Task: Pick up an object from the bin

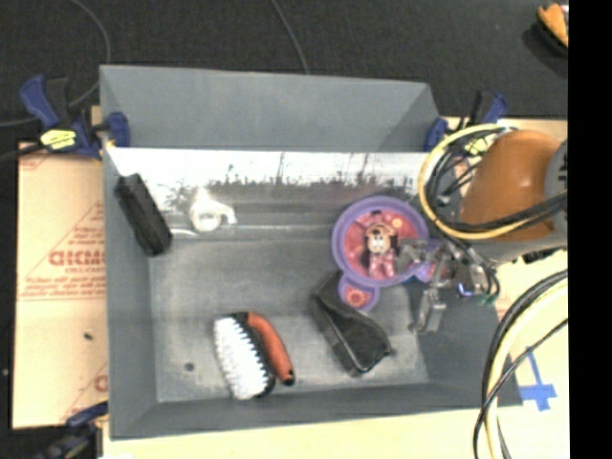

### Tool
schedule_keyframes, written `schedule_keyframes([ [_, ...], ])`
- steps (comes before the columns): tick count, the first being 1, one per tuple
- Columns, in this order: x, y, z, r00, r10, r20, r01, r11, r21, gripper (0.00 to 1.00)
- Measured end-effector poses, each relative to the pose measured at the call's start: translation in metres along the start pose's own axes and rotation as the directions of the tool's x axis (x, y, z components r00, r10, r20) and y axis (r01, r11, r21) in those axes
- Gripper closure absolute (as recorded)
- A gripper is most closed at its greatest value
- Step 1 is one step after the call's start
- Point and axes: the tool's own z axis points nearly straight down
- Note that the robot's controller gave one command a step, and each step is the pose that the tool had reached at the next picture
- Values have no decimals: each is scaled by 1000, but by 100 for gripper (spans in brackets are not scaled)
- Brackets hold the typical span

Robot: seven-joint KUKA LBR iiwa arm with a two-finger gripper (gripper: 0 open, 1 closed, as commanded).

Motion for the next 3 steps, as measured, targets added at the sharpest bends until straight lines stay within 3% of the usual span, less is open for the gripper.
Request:
schedule_keyframes([
  [1,23,-13,-17,996,84,4,-84,996,-3,0],
  [2,-64,15,12,997,-73,3,73,997,1,0],
  [3,26,38,45,944,331,19,-330,944,-7,0],
])
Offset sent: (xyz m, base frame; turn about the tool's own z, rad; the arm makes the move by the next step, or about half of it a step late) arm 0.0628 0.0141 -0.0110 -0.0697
